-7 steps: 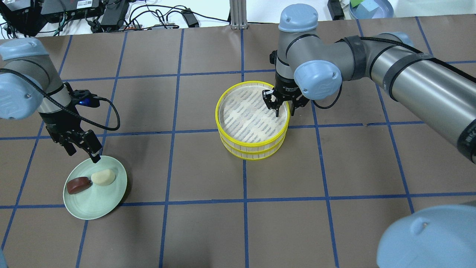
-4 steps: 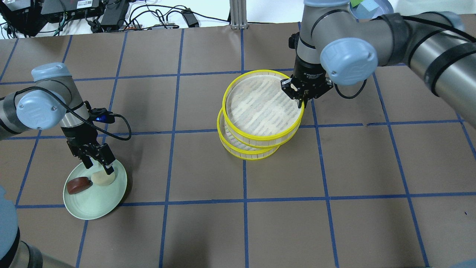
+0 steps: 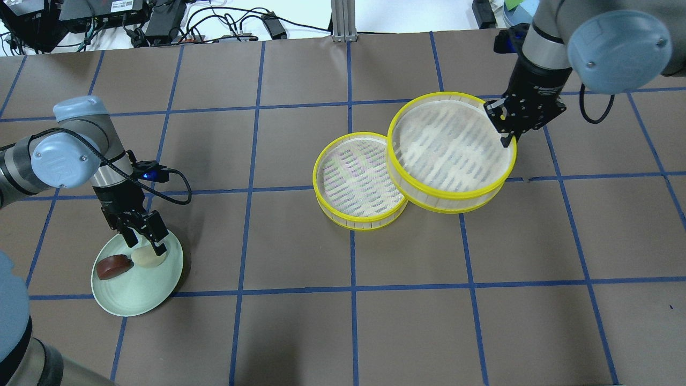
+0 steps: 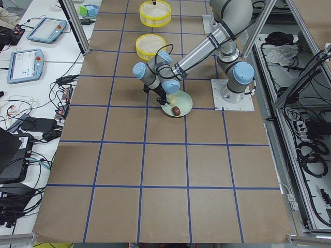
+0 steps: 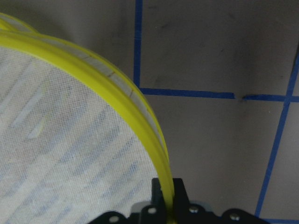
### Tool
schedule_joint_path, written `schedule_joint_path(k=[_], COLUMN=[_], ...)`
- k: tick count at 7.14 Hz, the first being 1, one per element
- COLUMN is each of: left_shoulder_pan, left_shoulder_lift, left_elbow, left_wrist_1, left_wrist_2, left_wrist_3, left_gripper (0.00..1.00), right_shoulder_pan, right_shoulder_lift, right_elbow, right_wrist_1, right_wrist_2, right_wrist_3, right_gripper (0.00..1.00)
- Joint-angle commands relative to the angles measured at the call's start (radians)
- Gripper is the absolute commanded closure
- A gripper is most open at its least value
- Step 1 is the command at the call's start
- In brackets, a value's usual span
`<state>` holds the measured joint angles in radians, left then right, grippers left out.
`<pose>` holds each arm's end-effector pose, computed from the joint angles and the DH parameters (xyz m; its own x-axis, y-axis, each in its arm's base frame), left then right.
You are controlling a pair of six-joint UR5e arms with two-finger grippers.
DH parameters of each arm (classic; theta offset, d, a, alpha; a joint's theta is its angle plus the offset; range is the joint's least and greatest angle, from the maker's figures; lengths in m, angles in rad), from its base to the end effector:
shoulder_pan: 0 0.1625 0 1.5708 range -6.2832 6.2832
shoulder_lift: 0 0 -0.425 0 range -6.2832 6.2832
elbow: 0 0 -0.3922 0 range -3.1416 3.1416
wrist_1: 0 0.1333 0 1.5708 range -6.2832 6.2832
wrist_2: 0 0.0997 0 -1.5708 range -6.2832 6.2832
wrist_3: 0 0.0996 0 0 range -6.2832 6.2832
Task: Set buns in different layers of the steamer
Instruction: 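Lift top tier aside with right gripper while left grasps white bun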
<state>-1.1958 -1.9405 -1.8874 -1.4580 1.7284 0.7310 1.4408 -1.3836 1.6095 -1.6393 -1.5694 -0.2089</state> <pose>0.0690 -0.4966 0.1735 -0.9128 0.3115 0.2641 0.4053 0.7705 0.4920 0.0618 -0.5569 0.3782 -0.9965 -0.0761 -0.0339 -0.0804 0.9849 0.1531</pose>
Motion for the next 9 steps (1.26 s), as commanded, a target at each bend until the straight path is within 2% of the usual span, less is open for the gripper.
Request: schedule_joint_path(k=[1, 2, 3, 4, 7, 9], left_shoulder_pan=[0.001, 0.001, 0.001, 0.001, -0.004, -0.024], left_shoulder_lift=[-0.008, -0.008, -0.009, -0.011, 0.011, 0.049], left_elbow=[0.001, 0.002, 0.004, 0.011, 0.052, 0.123], left_wrist_1=[0.002, 0.004, 0.007, 0.008, 0.005, -0.057], left_wrist_2=[0.002, 0.006, 0.006, 0.005, -0.007, -0.064], left_wrist_3=[0.027, 0.028, 0.028, 0.062, 0.076, 0.01], left_gripper=[0.14, 0.39, 0.82, 1.0, 1.0, 1.0], right_shoulder_pan=[-0.066, -0.078, -0.088, -0.088, -0.088, -0.088], right_shoulder_lift=[0.008, 0.008, 0.008, 0.008, 0.008, 0.008], right_elbow=[0.01, 0.024, 0.035, 0.036, 0.038, 0.039], right_wrist_1=[-0.028, -0.045, -0.051, -0.05, -0.05, -0.051], right_wrist_2=[0.0, 0.0, 0.002, 0.002, 0.0, 0.0], right_wrist_3=[-0.087, -0.087, -0.087, -0.087, -0.087, -0.087], right_gripper=[1.0, 1.0, 1.0, 1.0, 1.0, 1.0])
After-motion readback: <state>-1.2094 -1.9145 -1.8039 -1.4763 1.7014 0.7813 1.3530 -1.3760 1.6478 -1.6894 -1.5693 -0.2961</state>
